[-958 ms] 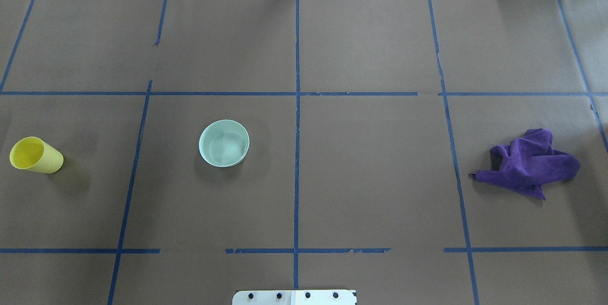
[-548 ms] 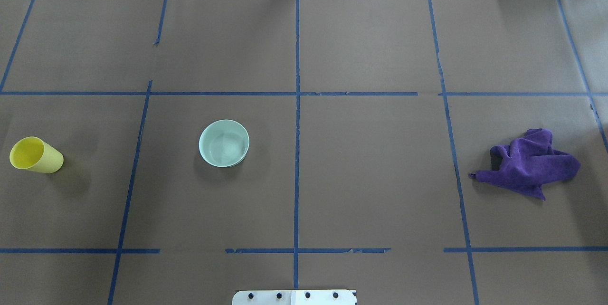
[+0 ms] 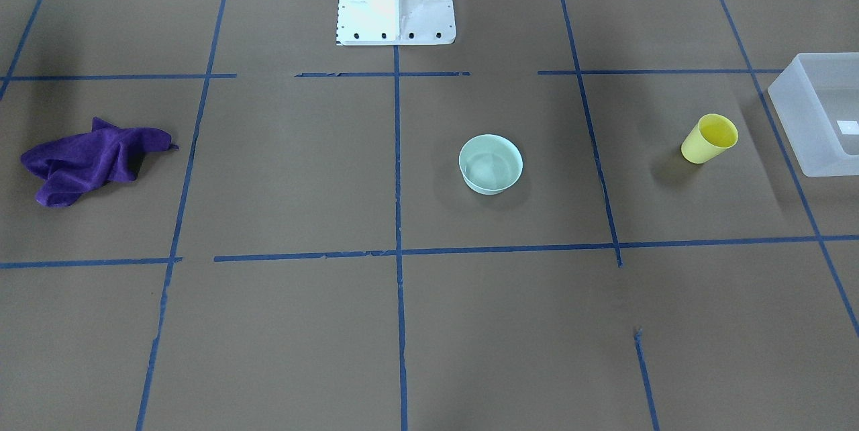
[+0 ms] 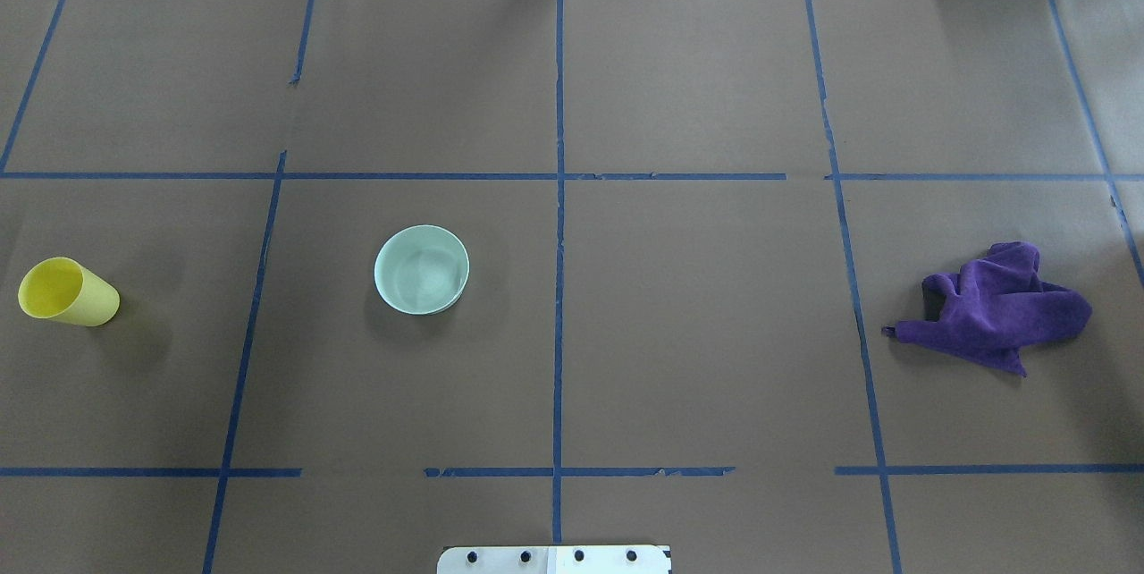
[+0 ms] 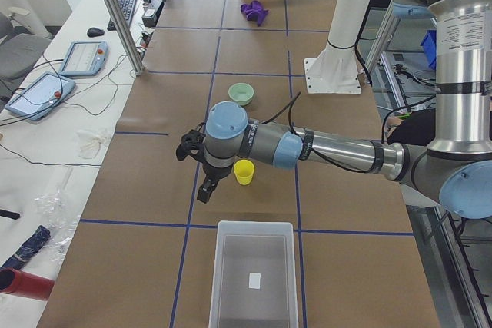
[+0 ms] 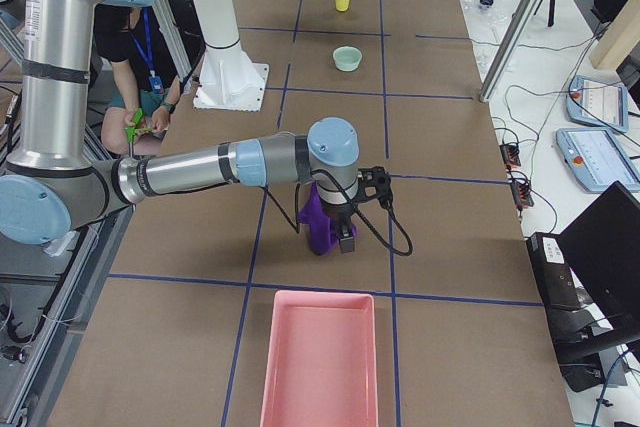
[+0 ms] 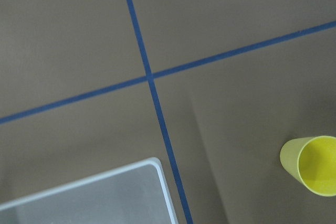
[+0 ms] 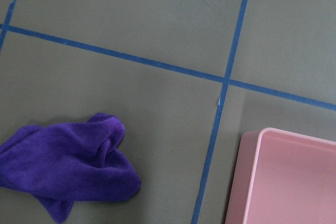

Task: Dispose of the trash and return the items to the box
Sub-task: 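Move the left gripper toward the yellow cup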

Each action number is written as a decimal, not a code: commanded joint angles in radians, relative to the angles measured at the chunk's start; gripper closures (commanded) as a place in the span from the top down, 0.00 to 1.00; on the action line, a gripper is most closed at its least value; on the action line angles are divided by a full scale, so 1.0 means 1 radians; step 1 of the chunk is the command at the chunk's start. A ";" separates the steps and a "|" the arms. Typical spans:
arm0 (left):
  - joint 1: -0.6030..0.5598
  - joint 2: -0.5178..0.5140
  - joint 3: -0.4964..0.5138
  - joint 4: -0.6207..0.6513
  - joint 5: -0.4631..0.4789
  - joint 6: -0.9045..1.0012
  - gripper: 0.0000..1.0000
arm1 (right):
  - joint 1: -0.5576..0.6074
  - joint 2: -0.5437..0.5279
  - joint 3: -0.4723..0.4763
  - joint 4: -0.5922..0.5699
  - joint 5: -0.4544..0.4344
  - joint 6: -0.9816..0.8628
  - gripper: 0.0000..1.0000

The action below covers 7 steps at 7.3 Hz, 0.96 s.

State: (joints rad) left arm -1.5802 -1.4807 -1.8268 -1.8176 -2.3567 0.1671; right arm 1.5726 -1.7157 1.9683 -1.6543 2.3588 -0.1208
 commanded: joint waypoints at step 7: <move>0.323 0.045 0.113 -0.637 0.057 -0.446 1.00 | -0.020 0.015 -0.013 0.183 0.036 0.073 1.00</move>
State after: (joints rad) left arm -1.3411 -1.4741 -1.7072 -2.4446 -2.3449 -0.1753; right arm 1.5562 -1.6950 1.9578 -1.4786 2.3922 -0.0487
